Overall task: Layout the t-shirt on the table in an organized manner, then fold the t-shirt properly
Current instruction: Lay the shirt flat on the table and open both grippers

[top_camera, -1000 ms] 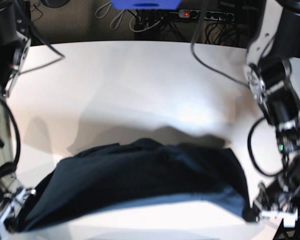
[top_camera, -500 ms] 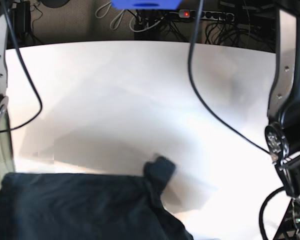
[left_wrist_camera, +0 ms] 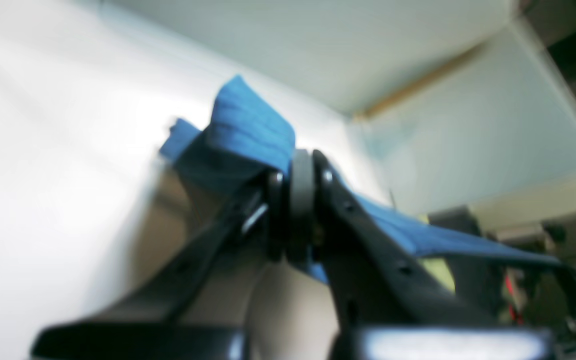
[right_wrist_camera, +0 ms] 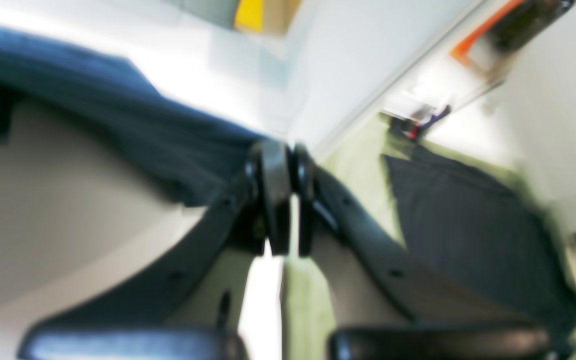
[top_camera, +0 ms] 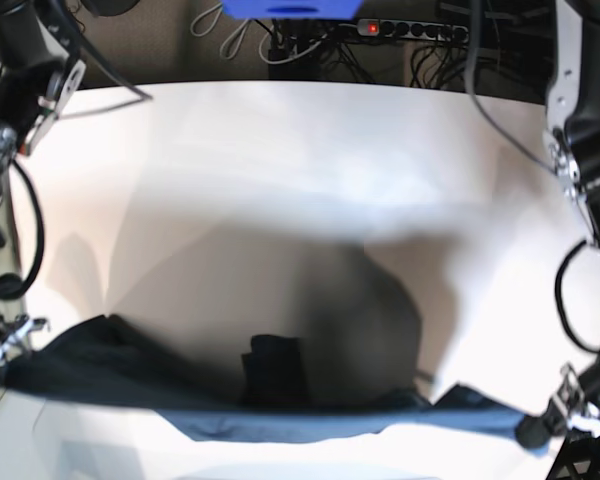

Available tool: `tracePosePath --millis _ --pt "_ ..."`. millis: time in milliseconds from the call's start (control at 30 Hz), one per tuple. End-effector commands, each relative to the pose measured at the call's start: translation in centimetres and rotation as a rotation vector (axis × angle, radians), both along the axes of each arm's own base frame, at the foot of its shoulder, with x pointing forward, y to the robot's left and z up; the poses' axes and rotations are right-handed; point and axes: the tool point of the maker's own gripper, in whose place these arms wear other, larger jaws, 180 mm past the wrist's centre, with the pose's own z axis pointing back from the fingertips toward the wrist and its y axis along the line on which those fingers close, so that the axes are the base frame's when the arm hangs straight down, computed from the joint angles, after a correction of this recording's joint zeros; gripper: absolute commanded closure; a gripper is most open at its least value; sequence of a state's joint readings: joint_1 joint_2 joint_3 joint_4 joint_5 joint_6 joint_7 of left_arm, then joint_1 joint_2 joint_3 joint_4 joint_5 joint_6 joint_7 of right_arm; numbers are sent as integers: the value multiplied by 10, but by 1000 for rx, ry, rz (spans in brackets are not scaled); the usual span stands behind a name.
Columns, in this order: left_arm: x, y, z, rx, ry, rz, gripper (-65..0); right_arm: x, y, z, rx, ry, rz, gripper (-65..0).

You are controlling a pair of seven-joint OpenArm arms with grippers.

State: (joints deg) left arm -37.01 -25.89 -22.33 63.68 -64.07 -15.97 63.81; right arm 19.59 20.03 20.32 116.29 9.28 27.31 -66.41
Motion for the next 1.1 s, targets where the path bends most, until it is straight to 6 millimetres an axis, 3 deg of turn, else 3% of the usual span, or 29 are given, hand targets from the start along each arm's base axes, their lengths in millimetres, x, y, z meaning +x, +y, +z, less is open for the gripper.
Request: tracePosePath --millis 0,67,233,467,600,700,767,933,1000,1067 --pt "-5 18 17 -42 -52 43 -2 -1 6 4 -10 -38 43 0" --pt "-24 29 -14 -71 3 69 -2 -11 20 -30 17 20 95 0" --pt "-91 47 -110 -147 201 140 -2 -51 50 -108 101 171 169 0" --pt "-166 40 -198 -161 431 166 -4 -92 80 -163 143 335 235 0" --pt "-186 40 -214 -151 486 163 -6 -116 89 -186 152 420 257 0" --pt "-194 42 -216 -142 499 162 -27 -136 89 -201 152 483 263 -69" --pt "-198 48 -215 -128 506 165 -87 -146 85 -207 138 516 263 -130" --pt "-207 49 -214 -125 545 127 -348 -155 67 -208 98 544 247 -254" --pt "-208 58 -207 -143 531 152 -407 -155 56 -204 88 538 216 -265" --pt "-206 77 -191 -158 476 206 -421 -153 42 -199 80 521 177 -265"
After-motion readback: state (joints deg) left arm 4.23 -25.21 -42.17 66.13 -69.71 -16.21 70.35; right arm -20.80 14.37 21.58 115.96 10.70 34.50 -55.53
